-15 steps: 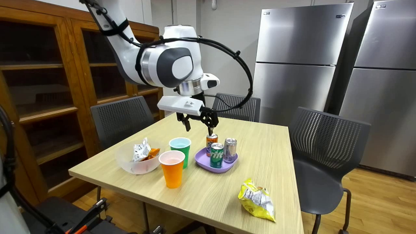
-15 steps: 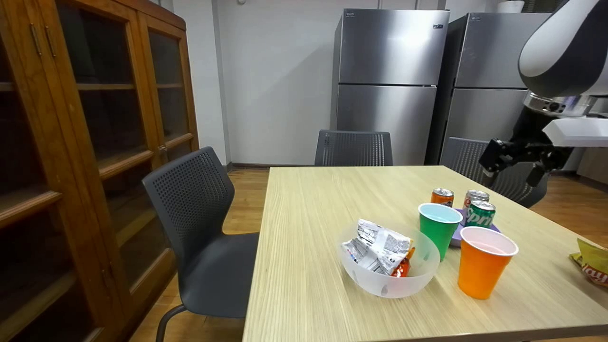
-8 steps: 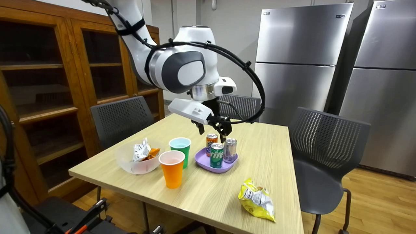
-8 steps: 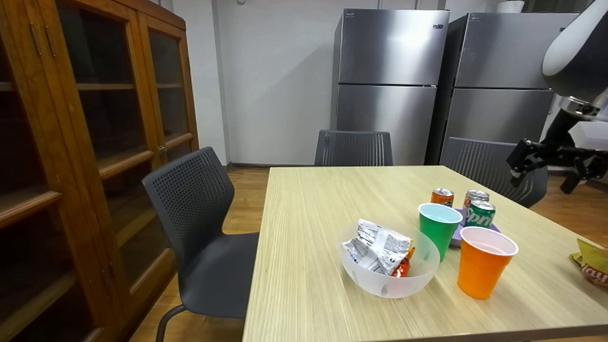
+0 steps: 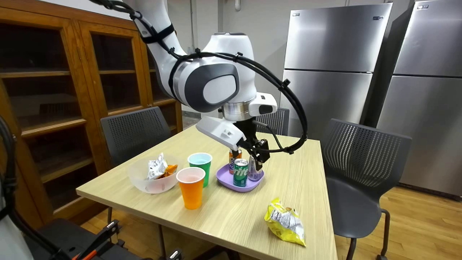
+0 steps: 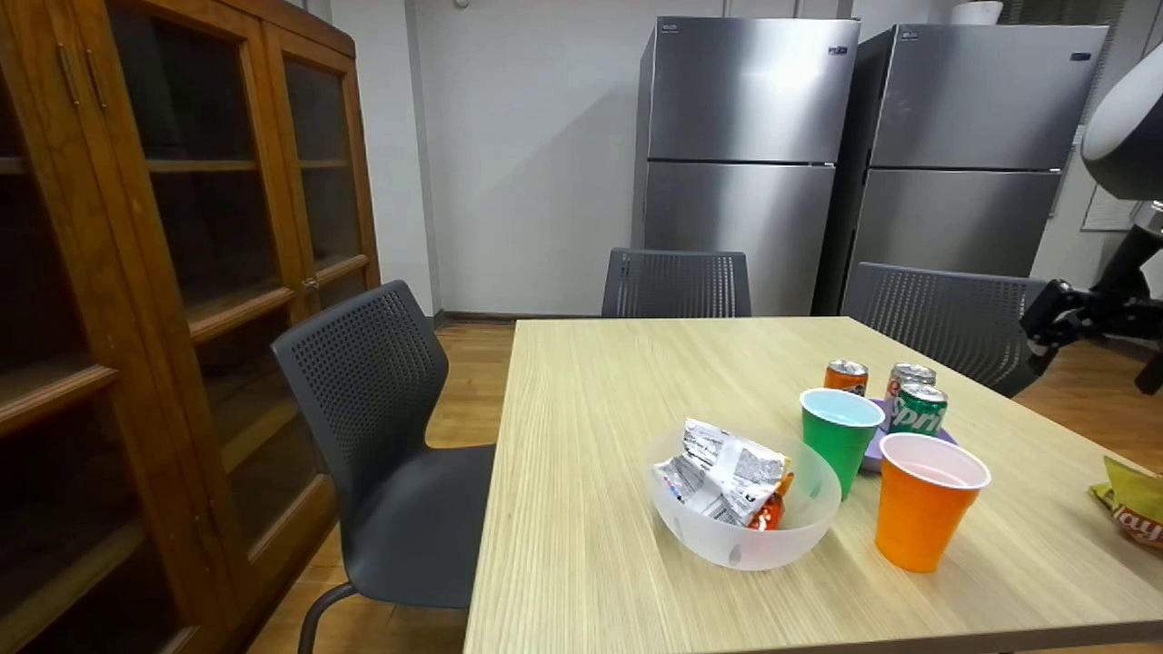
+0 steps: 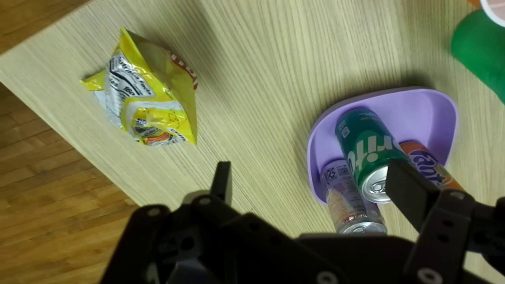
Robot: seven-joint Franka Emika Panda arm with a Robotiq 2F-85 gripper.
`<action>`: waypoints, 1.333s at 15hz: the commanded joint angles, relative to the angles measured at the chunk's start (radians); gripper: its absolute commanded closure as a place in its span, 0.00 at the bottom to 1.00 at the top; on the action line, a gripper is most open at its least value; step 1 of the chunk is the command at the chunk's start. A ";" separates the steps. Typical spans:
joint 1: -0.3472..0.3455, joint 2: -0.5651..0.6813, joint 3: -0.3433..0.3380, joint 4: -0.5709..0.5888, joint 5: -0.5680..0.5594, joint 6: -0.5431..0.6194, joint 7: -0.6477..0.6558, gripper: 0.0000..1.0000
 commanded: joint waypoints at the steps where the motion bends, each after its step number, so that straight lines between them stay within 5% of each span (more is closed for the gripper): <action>1: 0.000 0.002 0.000 0.000 0.000 0.000 0.000 0.00; 20: -0.028 0.151 -0.019 0.149 0.140 -0.007 0.021 0.00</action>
